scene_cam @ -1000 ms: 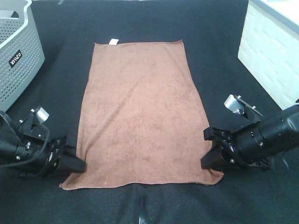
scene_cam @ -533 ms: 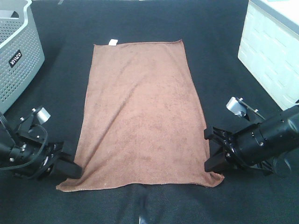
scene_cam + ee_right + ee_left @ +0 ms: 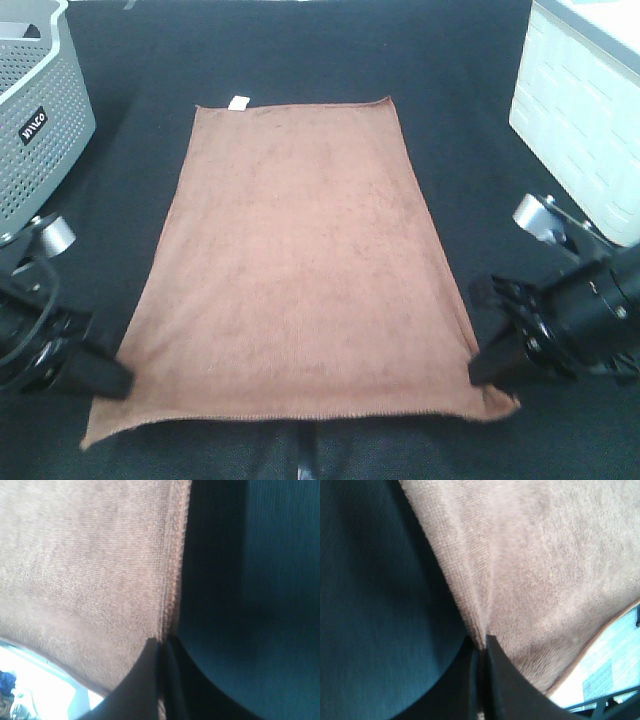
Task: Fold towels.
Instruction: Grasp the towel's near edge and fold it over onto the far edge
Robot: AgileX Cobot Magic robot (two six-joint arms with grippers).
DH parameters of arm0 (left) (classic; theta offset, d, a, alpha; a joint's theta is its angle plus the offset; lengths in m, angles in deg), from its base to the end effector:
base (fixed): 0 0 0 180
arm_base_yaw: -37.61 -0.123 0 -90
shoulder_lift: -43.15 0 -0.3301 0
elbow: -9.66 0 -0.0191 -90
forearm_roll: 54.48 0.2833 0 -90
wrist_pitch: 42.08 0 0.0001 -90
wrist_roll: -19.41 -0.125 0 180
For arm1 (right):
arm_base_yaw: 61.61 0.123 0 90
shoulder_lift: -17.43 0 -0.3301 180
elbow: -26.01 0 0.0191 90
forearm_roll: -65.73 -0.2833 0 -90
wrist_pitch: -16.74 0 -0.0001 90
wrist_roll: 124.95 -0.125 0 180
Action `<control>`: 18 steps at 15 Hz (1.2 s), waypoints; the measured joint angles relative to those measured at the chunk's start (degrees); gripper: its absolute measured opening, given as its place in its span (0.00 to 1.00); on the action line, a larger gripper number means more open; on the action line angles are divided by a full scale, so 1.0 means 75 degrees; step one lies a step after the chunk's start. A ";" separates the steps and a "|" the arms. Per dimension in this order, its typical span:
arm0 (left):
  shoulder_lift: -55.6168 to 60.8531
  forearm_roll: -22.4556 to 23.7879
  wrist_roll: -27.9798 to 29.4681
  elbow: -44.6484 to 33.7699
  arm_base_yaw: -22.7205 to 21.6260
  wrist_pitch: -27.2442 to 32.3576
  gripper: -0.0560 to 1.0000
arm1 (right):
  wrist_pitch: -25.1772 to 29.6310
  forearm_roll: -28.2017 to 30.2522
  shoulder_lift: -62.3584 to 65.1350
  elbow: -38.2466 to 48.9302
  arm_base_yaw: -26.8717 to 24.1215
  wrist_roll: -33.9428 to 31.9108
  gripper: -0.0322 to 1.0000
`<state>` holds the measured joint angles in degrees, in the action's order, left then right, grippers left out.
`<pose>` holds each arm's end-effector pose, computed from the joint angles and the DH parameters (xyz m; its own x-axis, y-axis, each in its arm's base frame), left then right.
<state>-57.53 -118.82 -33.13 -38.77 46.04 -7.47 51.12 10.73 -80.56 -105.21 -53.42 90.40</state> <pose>0.2373 -0.0999 0.1100 -0.9826 0.0370 -0.1822 0.1287 0.8425 -0.5231 0.2290 0.0914 0.1149 -0.9932 0.0789 -0.0860 0.0268 0.8717 0.4893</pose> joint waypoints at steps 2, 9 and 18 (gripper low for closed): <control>0.0474 0.0138 0.0222 -0.0573 0.0000 0.0000 0.05 | 0.0199 0.0031 0.0298 0.0504 0.0000 -0.0038 0.03; 0.1299 0.0008 0.0474 -0.1192 0.0000 -0.0550 0.05 | 0.0344 0.0145 0.0512 0.0619 0.0000 -0.0023 0.03; 0.0092 0.0542 0.0504 0.2292 0.0000 -0.1482 0.05 | 0.0168 0.0970 -0.1092 -0.3995 0.0000 -0.0504 0.03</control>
<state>-56.85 -114.75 -29.35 -21.59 46.04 -18.58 52.38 18.01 -88.75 -135.18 -53.42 86.62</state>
